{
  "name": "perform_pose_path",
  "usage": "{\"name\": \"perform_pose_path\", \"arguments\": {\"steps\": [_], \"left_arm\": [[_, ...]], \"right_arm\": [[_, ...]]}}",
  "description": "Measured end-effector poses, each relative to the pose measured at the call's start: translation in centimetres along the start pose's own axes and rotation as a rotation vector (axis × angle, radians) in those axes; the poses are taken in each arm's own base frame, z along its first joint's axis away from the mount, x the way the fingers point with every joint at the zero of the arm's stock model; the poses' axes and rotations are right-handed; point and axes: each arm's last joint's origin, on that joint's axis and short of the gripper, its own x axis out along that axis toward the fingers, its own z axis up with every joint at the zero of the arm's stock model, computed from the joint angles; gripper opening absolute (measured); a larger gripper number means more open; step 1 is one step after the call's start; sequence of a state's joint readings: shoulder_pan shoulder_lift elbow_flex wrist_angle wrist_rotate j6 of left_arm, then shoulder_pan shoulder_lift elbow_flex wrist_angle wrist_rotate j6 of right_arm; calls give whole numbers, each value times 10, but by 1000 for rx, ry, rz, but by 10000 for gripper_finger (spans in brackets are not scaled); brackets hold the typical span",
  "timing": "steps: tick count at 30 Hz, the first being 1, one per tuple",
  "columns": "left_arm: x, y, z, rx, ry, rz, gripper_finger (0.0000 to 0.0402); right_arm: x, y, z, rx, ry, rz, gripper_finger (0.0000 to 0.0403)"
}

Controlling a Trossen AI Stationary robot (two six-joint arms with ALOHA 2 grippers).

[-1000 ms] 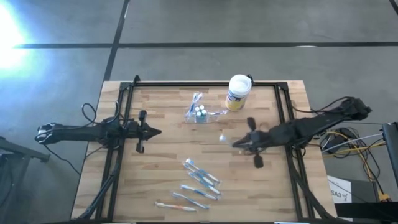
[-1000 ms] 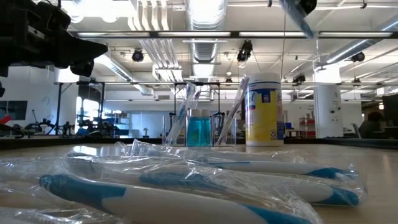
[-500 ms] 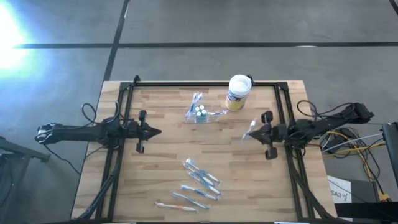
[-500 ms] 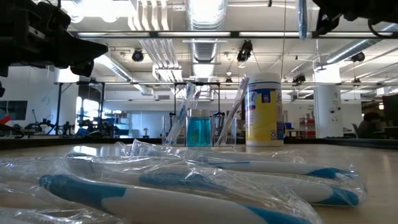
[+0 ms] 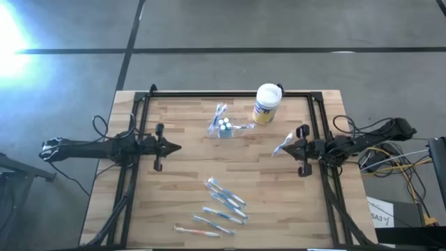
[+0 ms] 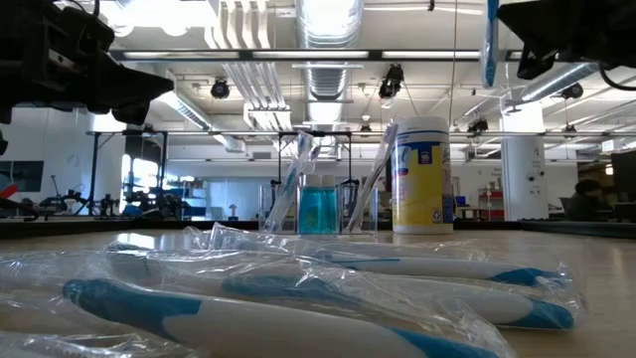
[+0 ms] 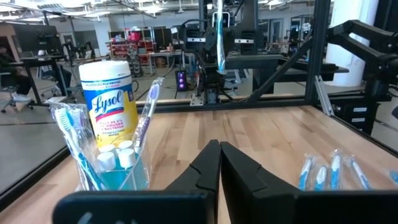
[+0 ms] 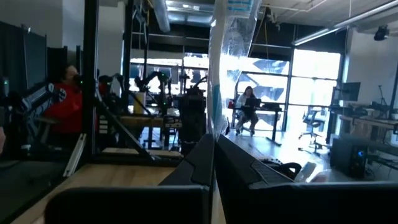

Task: Pick & Place toothbrushing station
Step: Put the blue toothbrush into the right section of the transparent organizer

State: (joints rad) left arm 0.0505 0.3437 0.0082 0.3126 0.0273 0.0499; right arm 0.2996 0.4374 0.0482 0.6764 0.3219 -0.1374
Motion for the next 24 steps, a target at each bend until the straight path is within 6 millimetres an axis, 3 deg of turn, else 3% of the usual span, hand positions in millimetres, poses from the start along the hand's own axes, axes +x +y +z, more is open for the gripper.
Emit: {"name": "perform_pose_path", "arguments": {"steps": [13,18,24], "left_arm": [[0,1,12,-38,-112,30,7],[4,2,28,-23,-190,37,7],[22,4,42,-23,-130,51,21]], "right_arm": [[0,-1,3,-16,-3,-19,8],[16,4,10,-33,43,-15,8],[47,14,10,-97,142,2,8]]}}
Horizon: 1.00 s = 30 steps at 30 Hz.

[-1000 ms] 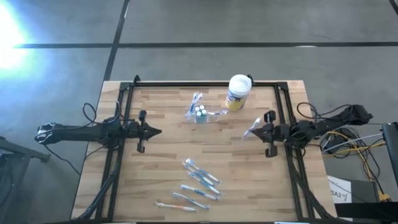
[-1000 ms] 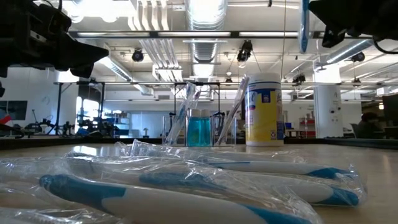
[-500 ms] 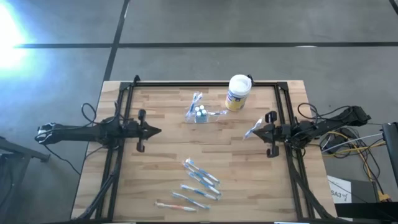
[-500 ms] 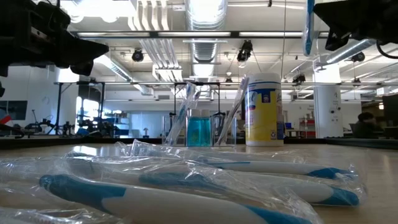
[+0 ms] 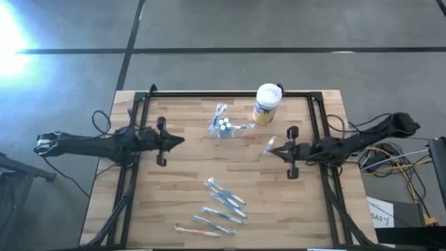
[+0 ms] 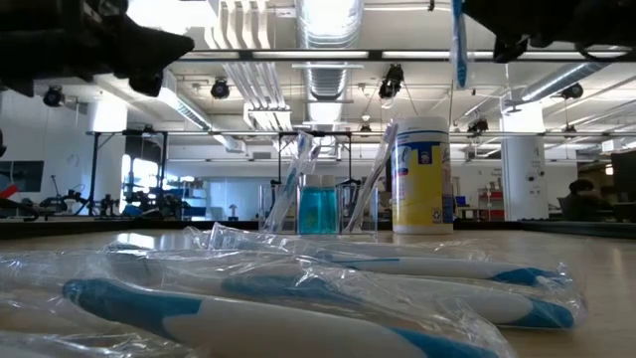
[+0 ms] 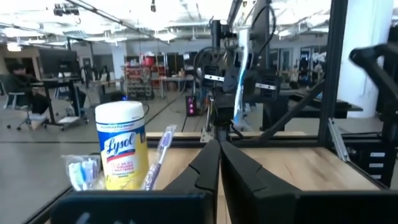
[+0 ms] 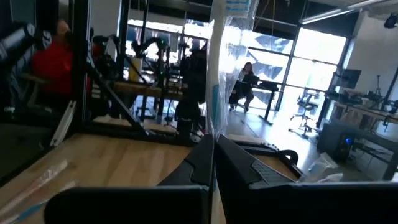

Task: Pick & Place toothbrushing station
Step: Put the blue toothbrush into the right section of the transparent organizer

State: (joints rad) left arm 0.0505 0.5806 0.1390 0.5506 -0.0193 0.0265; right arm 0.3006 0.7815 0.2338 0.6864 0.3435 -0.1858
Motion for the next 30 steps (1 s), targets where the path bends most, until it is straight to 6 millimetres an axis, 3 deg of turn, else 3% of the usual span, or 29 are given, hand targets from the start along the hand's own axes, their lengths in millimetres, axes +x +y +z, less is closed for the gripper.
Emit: {"name": "perform_pose_path", "arguments": {"steps": [10,16,21,30], "left_arm": [[60,-1,36,46,-6,-37,42],[99,-5,46,113,26,-153,89],[133,-8,53,134,2,-219,137],[182,-11,42,80,60,-303,180]], "right_arm": [[57,18,1,-83,109,16,8],[82,22,-4,-104,157,2,8],[95,26,-5,-113,173,6,8],[97,25,-4,-95,177,-49,8]]}}
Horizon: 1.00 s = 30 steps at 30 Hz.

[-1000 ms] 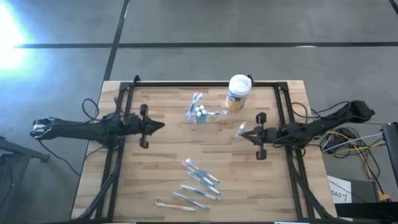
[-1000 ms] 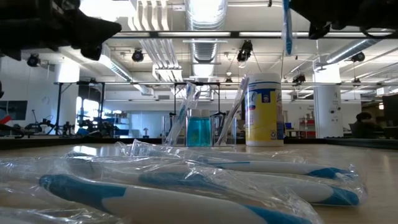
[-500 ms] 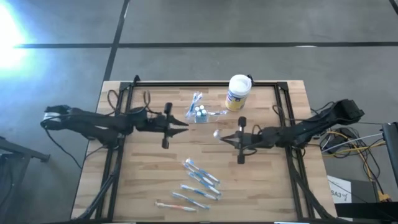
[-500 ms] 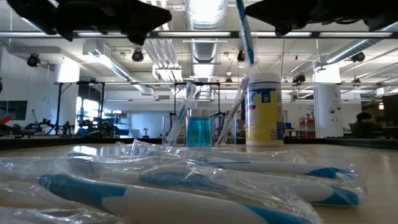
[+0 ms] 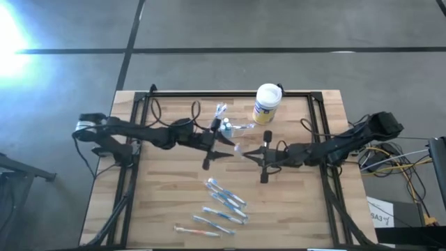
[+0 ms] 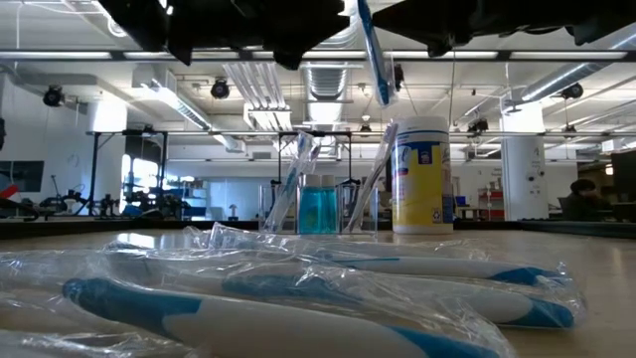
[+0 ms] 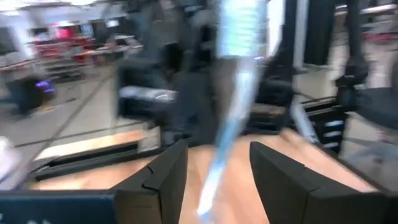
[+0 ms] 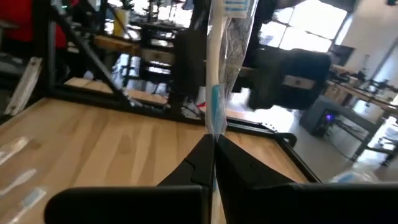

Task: Pick & Place toothbrushing station
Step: Put the blue toothbrush into the right section of the transparent organizer

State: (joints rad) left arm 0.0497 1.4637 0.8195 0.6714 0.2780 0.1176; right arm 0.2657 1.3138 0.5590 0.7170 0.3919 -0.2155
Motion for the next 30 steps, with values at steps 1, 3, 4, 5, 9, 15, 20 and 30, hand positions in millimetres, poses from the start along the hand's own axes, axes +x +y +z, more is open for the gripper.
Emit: {"name": "perform_pose_path", "arguments": {"steps": [1,3,4,5,9,15,20,30], "left_arm": [[4,0,1,2,-12,-25,181],[10,1,3,2,-20,-53,182],[13,1,2,1,-19,-57,181],[16,2,3,2,-23,-57,181],[28,4,2,1,-20,-59,182],[34,6,-1,-5,-12,-60,177],[31,5,4,-1,-25,-60,159],[32,5,0,7,-9,-58,23]], "right_arm": [[-2,-1,-1,1,2,-3,8],[-2,-1,-1,5,0,-7,8],[-2,-1,-1,10,-1,-7,8],[-2,-1,-1,10,1,-7,8],[-1,-2,-2,12,1,-20,8],[-1,-2,-1,20,-2,-40,8],[-1,-3,-1,20,-4,-41,8],[-1,-3,0,33,-24,-36,8]]}}
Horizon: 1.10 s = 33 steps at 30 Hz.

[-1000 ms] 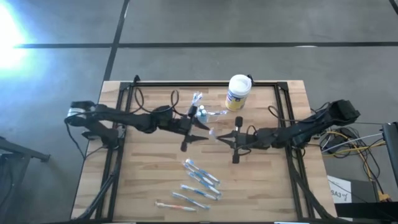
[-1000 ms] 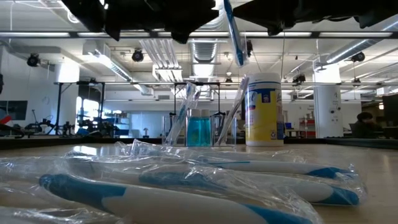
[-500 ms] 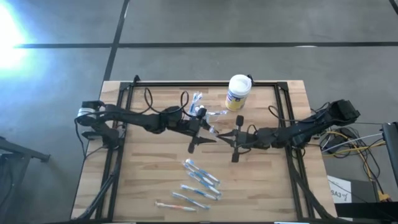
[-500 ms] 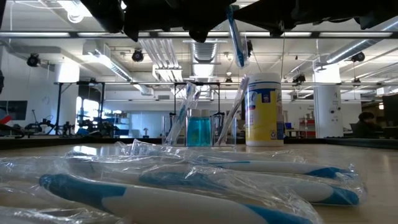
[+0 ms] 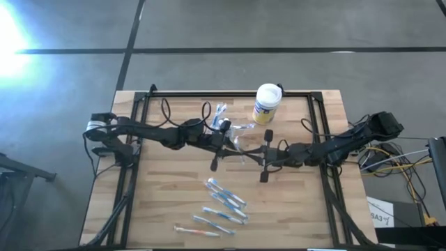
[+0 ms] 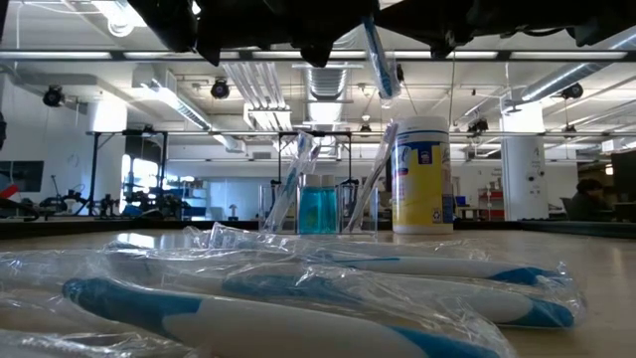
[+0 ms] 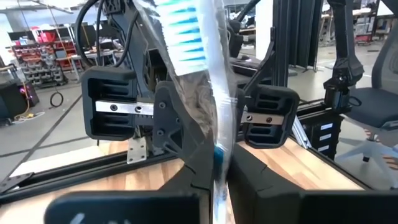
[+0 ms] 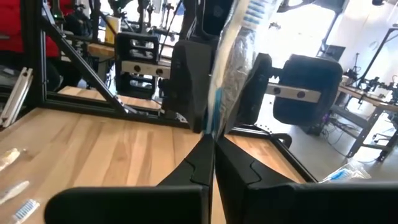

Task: Pick & Place toothbrushing station
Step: Put the blue toothbrush into the right section of the transparent organizer

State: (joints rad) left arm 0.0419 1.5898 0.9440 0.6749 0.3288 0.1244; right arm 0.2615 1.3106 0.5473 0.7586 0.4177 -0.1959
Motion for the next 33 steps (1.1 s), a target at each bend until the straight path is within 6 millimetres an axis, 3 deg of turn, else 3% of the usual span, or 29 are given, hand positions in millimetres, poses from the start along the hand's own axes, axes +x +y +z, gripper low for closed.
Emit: {"name": "perform_pose_path", "arguments": {"steps": [7,14,20,27,33], "left_arm": [[-2,-2,2,8,16,-5,23],[-24,-7,19,9,54,23,23],[-70,-17,28,21,23,138,23],[-121,-33,21,-13,-26,167,23],[-151,-45,4,-28,-72,191,23]], "right_arm": [[-2,0,-2,27,19,4,13],[-7,-2,-3,42,14,-1,61],[-20,-6,-1,68,-12,9,78],[-49,-17,-4,128,-117,140,15],[-78,-30,-24,166,-238,103,8]]}}
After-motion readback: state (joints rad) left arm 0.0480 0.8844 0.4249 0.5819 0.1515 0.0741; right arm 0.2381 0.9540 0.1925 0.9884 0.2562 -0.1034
